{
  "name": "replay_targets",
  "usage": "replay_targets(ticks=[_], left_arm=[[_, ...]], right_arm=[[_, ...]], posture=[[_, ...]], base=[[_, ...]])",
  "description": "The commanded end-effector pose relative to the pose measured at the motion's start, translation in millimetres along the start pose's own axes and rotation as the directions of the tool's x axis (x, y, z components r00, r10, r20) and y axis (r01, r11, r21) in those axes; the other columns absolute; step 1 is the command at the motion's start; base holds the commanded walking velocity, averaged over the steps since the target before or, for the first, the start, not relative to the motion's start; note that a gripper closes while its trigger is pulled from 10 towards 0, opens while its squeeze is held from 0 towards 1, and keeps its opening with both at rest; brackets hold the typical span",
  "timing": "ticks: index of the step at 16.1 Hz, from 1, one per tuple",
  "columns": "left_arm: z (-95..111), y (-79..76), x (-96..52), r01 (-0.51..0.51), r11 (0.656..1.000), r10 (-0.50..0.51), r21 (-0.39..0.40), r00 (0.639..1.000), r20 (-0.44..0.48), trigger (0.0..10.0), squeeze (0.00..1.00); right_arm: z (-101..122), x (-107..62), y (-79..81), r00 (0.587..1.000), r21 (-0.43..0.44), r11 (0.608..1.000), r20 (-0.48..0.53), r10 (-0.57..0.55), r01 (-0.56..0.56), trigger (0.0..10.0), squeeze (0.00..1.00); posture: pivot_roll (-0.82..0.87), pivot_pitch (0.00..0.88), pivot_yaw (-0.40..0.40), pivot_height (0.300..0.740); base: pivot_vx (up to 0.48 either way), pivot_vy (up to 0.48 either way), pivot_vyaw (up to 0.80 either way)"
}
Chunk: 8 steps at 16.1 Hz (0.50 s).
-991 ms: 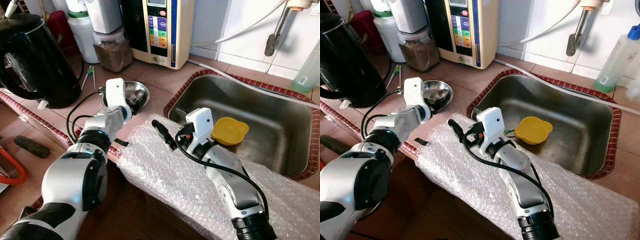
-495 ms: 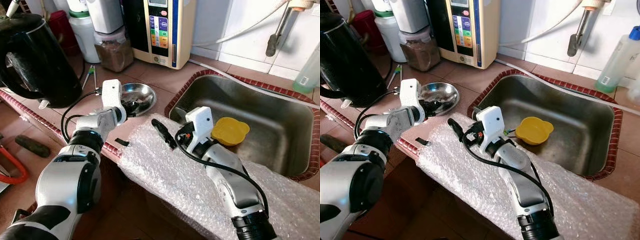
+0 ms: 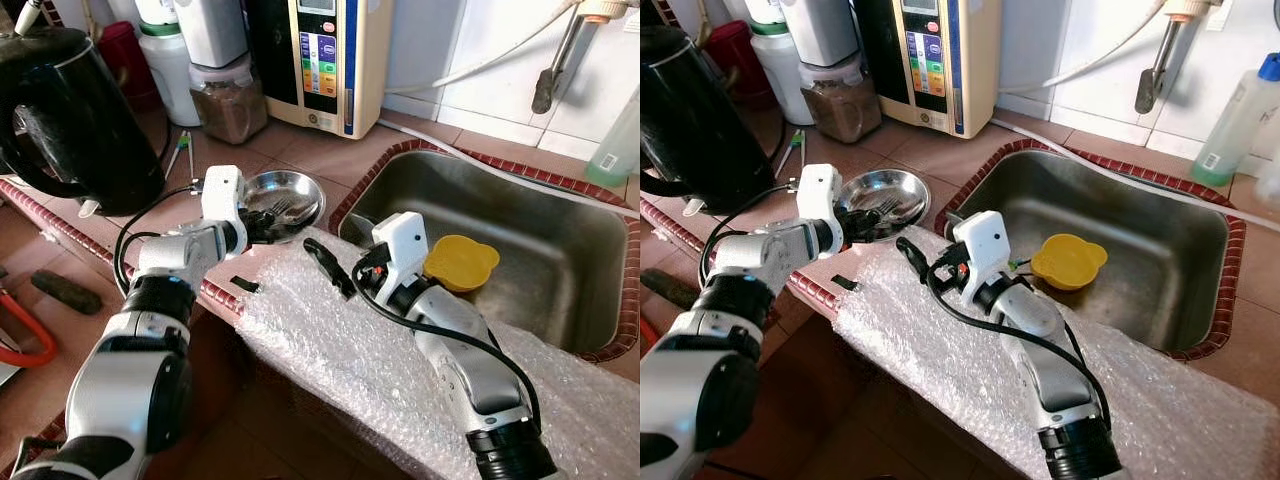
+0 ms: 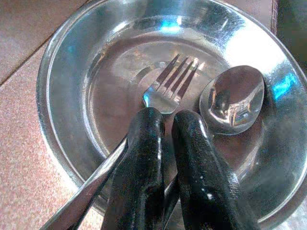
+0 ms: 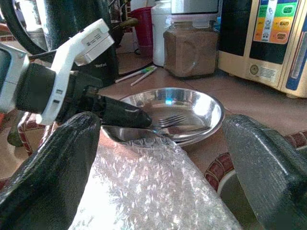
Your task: Kitchen organization
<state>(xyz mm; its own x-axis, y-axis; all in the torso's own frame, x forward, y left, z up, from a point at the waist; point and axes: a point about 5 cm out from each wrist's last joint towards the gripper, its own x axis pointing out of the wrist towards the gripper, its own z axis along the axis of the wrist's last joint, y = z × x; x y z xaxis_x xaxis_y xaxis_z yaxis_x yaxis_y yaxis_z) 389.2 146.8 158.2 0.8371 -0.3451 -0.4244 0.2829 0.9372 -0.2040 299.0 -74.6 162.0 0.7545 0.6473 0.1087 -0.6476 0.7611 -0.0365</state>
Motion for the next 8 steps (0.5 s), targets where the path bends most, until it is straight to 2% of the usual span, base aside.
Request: replay_targets(ticks=[1, 3, 6, 8], left_arm=[[-15, 2.8, -0.9, -0.004, 1.0, 0.005, 0.013, 0.998, -0.065, 0.0, 0.0], [-8, 6.5, -3.2, -0.036, 0.996, 0.037, 0.081, 0.999, -0.006, 0.0, 0.0], [-1, 5.4, -6.4, -0.032, 0.996, 0.029, 0.089, 0.999, 0.036, 0.0, 0.0], [11, 4.6, -10.2, -0.058, 0.993, 0.045, 0.099, 0.99, 0.13, 0.0, 0.0]], right_arm=[[2, 2.5, -1.5, 1.0, 0.009, 1.0, 0.004, 0.007, -0.007, 10.0, 0.0], [2, 3.1, -1.9, 1.0, 0.007, 1.0, 0.004, 0.006, -0.006, 10.0, 0.0], [2, 3.9, -1.9, 1.0, 0.006, 1.0, 0.004, 0.004, -0.004, 10.0, 0.0], [1, 6.0, -1.1, 1.0, 0.004, 1.0, 0.005, 0.007, -0.007, 10.0, 0.0]], posture=[[-0.08, 0.029, 0.084, 0.74], [-0.07, 0.027, 0.083, 0.74], [-0.07, 0.026, 0.082, 0.74], [-0.07, 0.022, 0.077, 0.74]], base=[[0.0, 0.0, 0.0], [0.0, 0.0, 0.0], [0.0, 0.0, 0.0], [0.0, 0.0, 0.0]])
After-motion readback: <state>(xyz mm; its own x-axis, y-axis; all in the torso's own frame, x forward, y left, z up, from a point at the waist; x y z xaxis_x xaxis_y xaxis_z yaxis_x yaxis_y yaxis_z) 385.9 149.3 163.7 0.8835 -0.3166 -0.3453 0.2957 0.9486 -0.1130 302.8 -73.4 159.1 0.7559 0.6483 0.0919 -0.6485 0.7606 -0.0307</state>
